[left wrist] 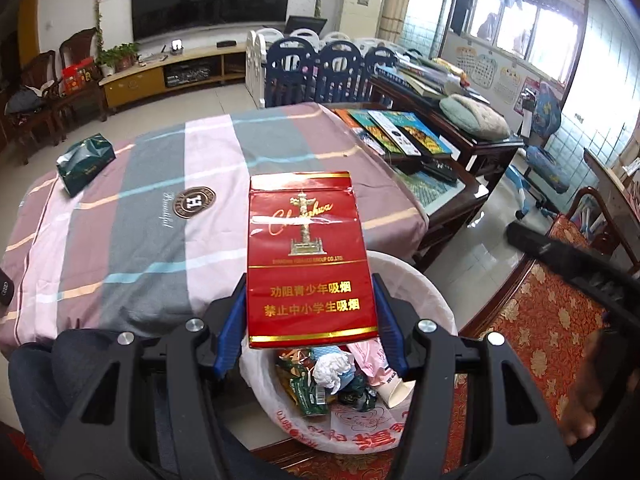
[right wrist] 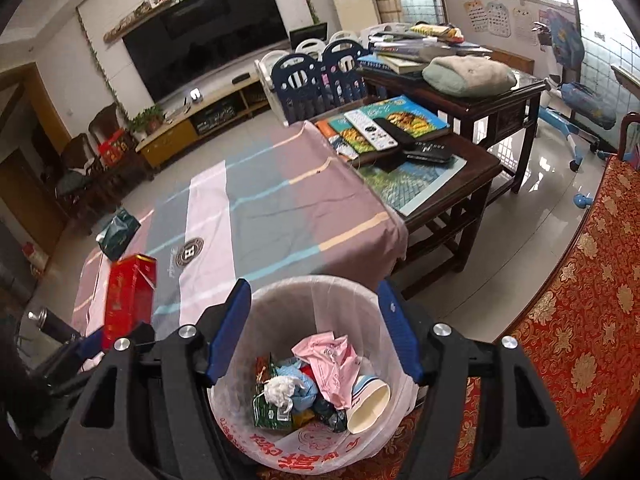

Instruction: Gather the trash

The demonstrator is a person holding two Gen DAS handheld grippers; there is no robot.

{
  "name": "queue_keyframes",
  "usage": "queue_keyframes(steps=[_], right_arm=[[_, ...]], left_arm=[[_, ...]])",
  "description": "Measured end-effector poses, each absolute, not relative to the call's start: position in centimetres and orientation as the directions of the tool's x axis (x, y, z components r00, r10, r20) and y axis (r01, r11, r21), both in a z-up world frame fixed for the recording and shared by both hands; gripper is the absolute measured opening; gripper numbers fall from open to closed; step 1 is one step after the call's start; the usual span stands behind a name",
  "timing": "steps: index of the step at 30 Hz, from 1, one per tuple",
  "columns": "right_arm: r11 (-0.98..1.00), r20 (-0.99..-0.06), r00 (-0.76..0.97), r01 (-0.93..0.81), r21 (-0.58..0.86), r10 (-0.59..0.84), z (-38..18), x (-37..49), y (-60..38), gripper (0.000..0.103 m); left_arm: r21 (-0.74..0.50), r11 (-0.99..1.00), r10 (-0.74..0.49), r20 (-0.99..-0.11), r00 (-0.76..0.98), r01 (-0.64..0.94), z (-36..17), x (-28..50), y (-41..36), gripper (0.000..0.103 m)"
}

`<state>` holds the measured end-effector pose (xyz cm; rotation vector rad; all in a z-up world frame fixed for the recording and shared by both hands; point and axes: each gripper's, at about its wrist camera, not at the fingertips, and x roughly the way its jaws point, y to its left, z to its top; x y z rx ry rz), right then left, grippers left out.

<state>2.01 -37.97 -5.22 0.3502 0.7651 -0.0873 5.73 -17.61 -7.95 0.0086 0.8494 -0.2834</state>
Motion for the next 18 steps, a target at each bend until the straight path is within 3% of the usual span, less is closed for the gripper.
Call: queue_keyframes(steps=[12,14,16,18], right_arm=[[0.927,-0.679,0.733,0.223,0.301,0.044,-5.0,1.6,-39.5,0.066],[0.926,-0.679,0.733,0.225,0.302,0.043,-5.0,1.6,-39.5,0.066],[0.923,-0.678,0.733,0.229,0.309,0.045,-5.1,1.5,-39.5,0.066],[0.922,-0.68,0.732,0.228,0.314,0.05,-5.2,1.4,-39.7,0.066]], left_arm=[[-0.096,0.926,-0.269,-0.846,0.46,0.365,-13.1,7.9,-22.9,0.06],[-0.092,0.927,-0.263,-0.85,0.457,0.363,-13.2,8.0,-22.9,0.064],[-0.088,0.932,-0.255,-0.849,0.464,0.352,-13.0,8.0,-22.7,0.078],[-0.087,0.935,-0.252,-0.843,0.475,0.343,-12.5,7.8,-22.2,0.082]])
